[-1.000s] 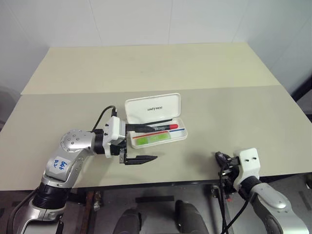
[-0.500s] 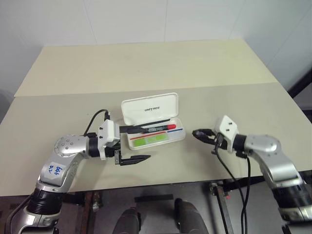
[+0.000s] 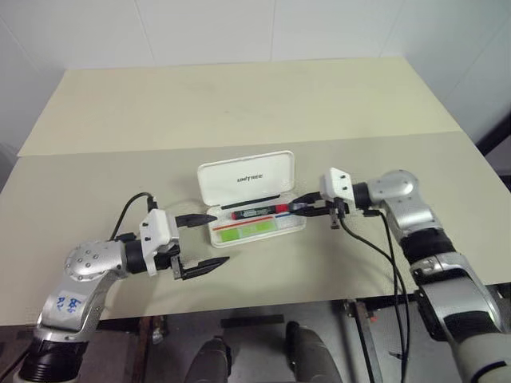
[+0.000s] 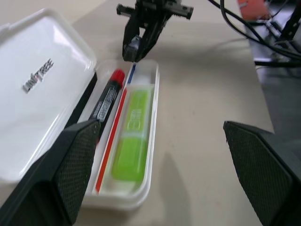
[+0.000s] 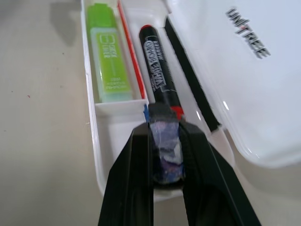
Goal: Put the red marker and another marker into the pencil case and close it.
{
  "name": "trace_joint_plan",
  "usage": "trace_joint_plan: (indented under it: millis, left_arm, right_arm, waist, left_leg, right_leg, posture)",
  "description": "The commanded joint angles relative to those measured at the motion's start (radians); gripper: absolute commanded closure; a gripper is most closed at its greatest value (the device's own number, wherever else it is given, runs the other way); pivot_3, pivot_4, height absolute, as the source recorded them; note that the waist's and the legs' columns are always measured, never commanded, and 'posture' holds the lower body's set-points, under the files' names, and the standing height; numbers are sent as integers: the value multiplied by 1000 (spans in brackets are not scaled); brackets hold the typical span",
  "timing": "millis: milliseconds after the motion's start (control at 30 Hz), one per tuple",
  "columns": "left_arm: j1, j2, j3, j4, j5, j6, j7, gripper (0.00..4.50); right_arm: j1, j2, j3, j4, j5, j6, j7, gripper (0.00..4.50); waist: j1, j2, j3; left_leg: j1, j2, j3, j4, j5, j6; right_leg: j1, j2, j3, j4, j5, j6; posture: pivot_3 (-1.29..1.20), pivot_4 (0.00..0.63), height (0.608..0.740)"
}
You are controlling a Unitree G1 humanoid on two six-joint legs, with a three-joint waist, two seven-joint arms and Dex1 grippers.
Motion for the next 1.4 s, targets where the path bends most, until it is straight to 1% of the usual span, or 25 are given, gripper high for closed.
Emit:
trace_joint_plan:
  millis: [33,267,500,667,733,767,800,833,867,900,1133,1233,1400]
  left_arm:
    - [23,10,27,-70,1,-7,29,0]
    - [88,18,57,-133,-4,7,71,0]
    - [68,19,42,-124,-3,12,78,0]
    - [33,24,36,-101,-5,18,69,0]
    - [28,26,36,-97,-5,20,66,0]
    - [25,27,37,-94,-5,19,63,0]
    - [23,28,37,-91,-4,19,62,0]
    - [20,29,36,-88,-4,19,60,0]
    - [17,29,35,-86,-4,19,59,0]
    - [15,29,34,-85,-4,19,57,0]
    - [-21,28,22,-53,5,12,50,0]
    - [-28,24,27,-34,9,-3,48,0]
    - [-2,14,58,0,-6,-31,42,0]
  right_arm:
    - [-49,19,-7,63,-9,-55,40,4098]
    - [-99,28,-12,156,-32,-78,117,4098]
    - [-111,28,-18,176,-39,-78,130,4098]
    - [-97,33,-17,150,-22,-16,163,2354]
    - [-95,36,-21,140,-19,-29,154,1702]
    - [-92,36,-21,133,-16,-26,154,1266]
    - [-90,36,-22,127,-13,-21,154,955]
    - [-88,37,-24,116,-8,-16,153,511]
    - [-86,37,-25,108,-4,-12,152,163]
    - [-85,37,-27,102,-3,-16,147,45]
    - [-78,22,-58,30,47,32,131,45]
    - [-25,-20,-83,-70,87,126,138,45]
    - [113,-99,-152,-248,142,206,71,45]
  waist:
    - [2,0,0]
    - [0,1,1]
    - [-1,1,1]
    - [-1,1,1]
    - [-1,1,1]
    - [-1,1,1]
    - [-2,1,1]
    - [-2,1,1]
    - [-2,1,1]
    - [-2,1,1]
    - [-1,1,1]
    - [0,1,1]
    - [5,1,1]
  left_leg:
    - [0,0,0,0,0,0]
    - [0,0,0,0,0,0]
    - [1,0,0,1,0,-1]
    - [1,0,0,1,0,-1]
    - [1,0,0,1,0,-1]
    - [1,0,0,1,0,-1]
    - [1,0,0,1,0,-1]
    - [1,0,0,1,0,-1]
    - [1,0,0,1,0,-1]
    - [1,0,0,1,0,-1]
    - [1,0,0,3,0,-1]
    - [1,0,0,3,0,-1]
    - [0,0,0,4,0,-1]
  right_leg:
    - [0,0,0,0,0,0]
    - [0,0,0,1,0,0]
    - [0,0,0,2,0,0]
    - [0,0,0,3,0,0]
    - [0,0,0,3,0,0]
    - [0,0,0,3,0,0]
    - [0,0,0,3,0,0]
    - [0,0,0,3,0,0]
    - [0,0,0,3,0,0]
    - [0,0,0,3,0,0]
    - [0,0,0,5,0,0]
    - [0,0,0,6,0,-1]
    - [0,0,0,6,0,-1]
  posture:
    - [0,150,740]
    - [0,150,740]
    - [0,150,740]
    - [0,150,740]
    - [0,150,740]
    - [0,150,740]
    - [0,150,740]
    - [0,150,740]
    - [0,150,740]
    - [0,150,740]
    - [0,150,740]
    - [0,150,740]
    - [0,150,740]
